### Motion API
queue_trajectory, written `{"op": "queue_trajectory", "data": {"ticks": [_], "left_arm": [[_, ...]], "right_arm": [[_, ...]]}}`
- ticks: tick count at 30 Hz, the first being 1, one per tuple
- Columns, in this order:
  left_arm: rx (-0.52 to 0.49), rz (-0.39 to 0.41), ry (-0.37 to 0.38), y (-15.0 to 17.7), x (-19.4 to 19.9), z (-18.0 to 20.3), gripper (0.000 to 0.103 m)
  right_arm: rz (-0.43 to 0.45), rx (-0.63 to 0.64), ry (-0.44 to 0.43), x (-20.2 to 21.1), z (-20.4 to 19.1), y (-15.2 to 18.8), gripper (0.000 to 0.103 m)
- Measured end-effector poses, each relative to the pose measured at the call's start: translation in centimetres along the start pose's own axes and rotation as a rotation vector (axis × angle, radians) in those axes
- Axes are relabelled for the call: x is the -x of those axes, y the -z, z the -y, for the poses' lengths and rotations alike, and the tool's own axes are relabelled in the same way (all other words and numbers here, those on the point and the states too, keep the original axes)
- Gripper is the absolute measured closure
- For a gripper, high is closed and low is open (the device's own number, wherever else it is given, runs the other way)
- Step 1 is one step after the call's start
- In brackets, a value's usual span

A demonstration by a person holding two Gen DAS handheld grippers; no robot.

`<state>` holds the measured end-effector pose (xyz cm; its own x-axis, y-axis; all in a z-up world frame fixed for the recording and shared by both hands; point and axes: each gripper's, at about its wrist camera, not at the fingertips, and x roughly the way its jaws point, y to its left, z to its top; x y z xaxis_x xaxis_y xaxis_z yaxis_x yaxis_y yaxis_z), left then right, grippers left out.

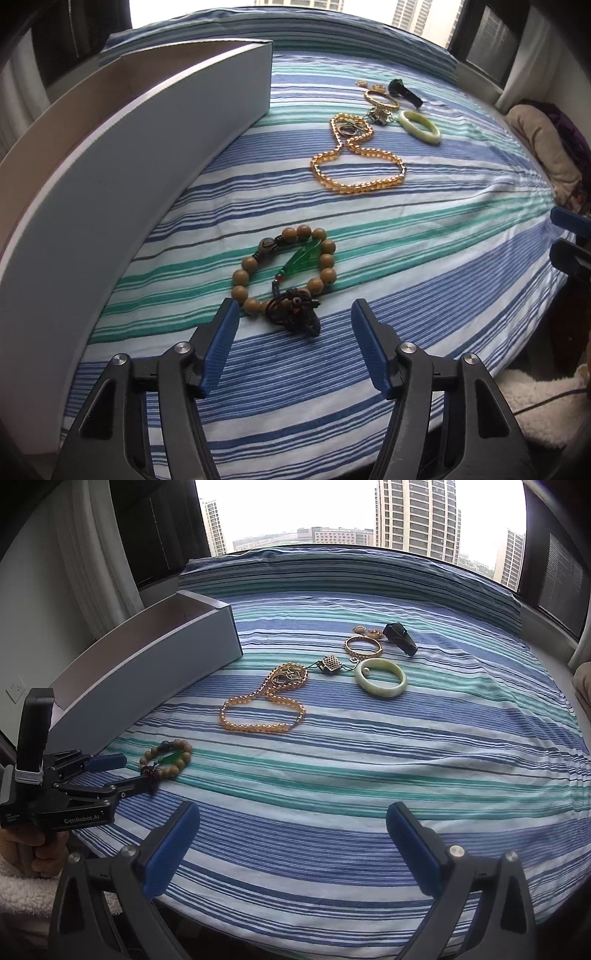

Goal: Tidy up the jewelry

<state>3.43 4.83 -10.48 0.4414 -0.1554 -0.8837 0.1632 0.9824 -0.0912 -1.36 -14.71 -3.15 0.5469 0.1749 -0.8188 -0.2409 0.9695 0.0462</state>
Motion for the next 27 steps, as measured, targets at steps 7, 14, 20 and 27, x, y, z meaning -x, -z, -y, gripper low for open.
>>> {"op": "queue_trajectory", "data": {"ticks": [7,14,20,27], "left_arm": [[0.052,-0.012,0.034,0.5,0.3,-0.8,0.099],[0.119,0.086,0.080,0.9,5.7,-2.7,0.099],[0.188,0.160,0.075,1.6,9.6,-5.0,0.099],[0.249,0.185,0.063,3.1,10.5,-7.0,0.099]], "right_arm": [[-0.001,-0.008,0.000,0.0,0.3,0.0,0.000],[-0.001,0.047,-0.059,-1.7,-1.5,-1.0,0.000],[-0.062,0.135,-0.225,-7.0,-5.7,-2.8,0.013],[-0.159,0.299,-0.309,-13.4,-11.9,-4.7,0.044]]}}
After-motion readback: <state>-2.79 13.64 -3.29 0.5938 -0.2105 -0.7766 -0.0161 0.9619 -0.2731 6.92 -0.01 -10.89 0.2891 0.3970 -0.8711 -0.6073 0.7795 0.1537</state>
